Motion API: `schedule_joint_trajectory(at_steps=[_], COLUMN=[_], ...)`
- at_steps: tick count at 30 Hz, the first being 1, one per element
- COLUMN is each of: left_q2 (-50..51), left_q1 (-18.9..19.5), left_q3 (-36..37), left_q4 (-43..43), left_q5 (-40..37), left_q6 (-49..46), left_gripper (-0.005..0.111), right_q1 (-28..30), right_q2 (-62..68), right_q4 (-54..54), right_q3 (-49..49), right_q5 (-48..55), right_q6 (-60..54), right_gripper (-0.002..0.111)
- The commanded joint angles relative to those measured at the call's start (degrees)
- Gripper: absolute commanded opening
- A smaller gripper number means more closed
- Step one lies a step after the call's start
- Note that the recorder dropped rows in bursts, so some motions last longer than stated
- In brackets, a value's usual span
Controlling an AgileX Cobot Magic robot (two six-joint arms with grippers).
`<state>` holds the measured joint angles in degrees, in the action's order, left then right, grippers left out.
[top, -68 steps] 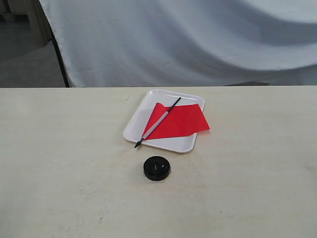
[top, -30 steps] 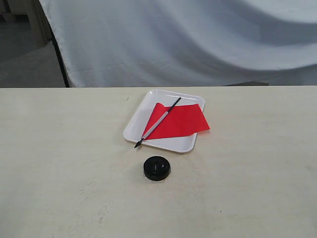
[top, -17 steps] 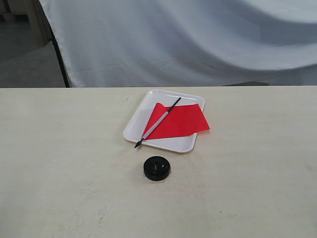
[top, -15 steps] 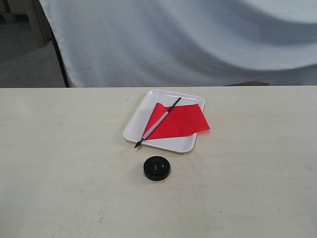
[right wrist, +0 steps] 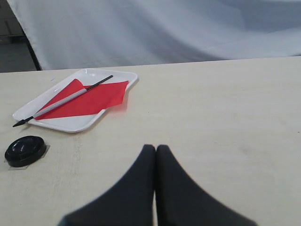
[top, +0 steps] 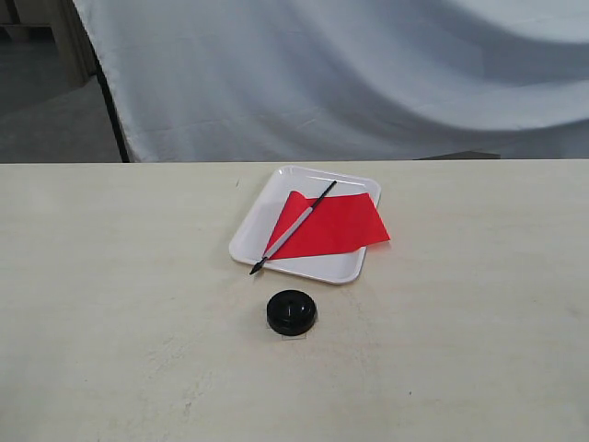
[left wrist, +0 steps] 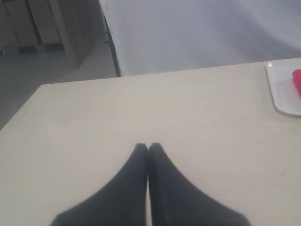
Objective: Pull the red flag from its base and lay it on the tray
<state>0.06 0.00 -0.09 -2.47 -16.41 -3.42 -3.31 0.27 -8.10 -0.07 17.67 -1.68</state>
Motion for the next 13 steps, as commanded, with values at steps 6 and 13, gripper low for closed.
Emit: schedule_joint_trajectory(at_steps=[6,13], left_q2=[-0.1,-0.1], left_q1=[0.0,-0.2], left_q3=[0.1,0.1], left_q4=[-0.3,-0.3], left_q5=[0.2,0.2], left_q6=[0.2,0.2], left_gripper=[0.000,0.000], right_q1=[-0.2,-0.2], right_q2=[-0.3,-0.3], right_q4=[0.4,0.4], right_q3=[0.1,0.1], right_q5=[0.2,0.2], right_q6=[-0.2,-0.2], right_gripper=[0.000,0.000])
